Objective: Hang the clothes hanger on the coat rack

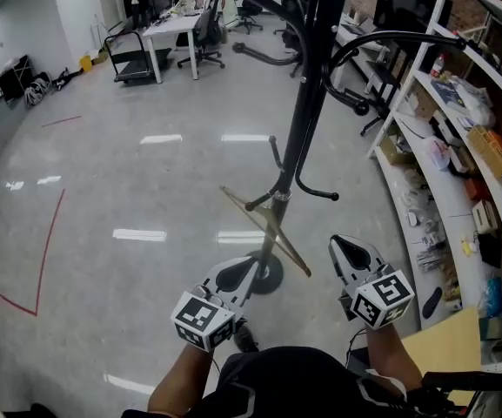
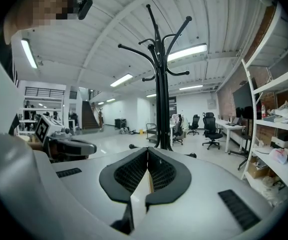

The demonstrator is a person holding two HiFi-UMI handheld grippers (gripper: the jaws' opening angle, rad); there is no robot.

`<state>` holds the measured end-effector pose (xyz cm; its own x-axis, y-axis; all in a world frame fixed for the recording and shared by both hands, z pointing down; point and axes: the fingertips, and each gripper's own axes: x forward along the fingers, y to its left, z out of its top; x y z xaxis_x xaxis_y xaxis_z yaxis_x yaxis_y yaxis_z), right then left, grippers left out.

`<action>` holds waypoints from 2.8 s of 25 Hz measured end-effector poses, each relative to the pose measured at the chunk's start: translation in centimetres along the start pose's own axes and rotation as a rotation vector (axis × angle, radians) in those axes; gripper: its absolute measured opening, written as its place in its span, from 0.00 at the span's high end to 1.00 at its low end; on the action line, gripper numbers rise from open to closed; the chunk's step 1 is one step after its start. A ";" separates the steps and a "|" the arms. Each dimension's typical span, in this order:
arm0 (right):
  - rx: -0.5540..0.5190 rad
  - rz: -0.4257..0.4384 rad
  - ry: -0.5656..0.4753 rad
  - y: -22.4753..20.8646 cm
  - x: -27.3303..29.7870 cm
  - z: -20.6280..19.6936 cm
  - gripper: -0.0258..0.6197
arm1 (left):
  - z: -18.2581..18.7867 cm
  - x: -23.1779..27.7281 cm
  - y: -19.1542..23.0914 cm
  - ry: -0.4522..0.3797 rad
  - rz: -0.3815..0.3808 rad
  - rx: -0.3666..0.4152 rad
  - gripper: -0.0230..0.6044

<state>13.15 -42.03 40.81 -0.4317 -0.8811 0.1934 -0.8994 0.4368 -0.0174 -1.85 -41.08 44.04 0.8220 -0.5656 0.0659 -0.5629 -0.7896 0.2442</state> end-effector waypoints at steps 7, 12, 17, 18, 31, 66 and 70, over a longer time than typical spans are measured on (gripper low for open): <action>-0.056 0.108 -0.025 3.1 -6.1 0.0 0.95 | -0.1 -2.7 -6.8 -0.014 0.060 0.003 0.96; -0.037 0.165 -0.042 3.4 -11.8 -2.0 0.95 | -2.1 -3.8 -12.4 0.012 0.100 0.026 0.96; -0.010 0.182 -0.084 4.7 -16.1 -2.1 0.95 | -2.8 -7.0 -16.5 0.029 0.139 0.019 0.96; -0.007 0.187 -0.092 5.1 -16.8 -1.8 0.95 | -2.8 -7.6 -17.2 0.038 0.147 0.021 0.96; -0.010 0.092 -0.077 12.8 -23.7 -3.1 0.95 | -4.0 -18.4 -22.7 0.000 0.135 0.042 0.96; 0.024 0.152 -0.077 25.7 -56.6 -8.8 0.95 | -8.0 -36.1 -50.8 -0.036 0.256 0.082 0.96; 0.016 0.131 -0.079 28.0 -59.0 -9.4 0.95 | -9.4 -38.6 -53.3 -0.020 0.216 0.092 0.96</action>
<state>14.11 23.90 38.18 -0.5492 -0.8283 0.1110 -0.8356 0.5468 -0.0535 -2.72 25.07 37.55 0.6805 -0.7275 0.0874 -0.7316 -0.6679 0.1368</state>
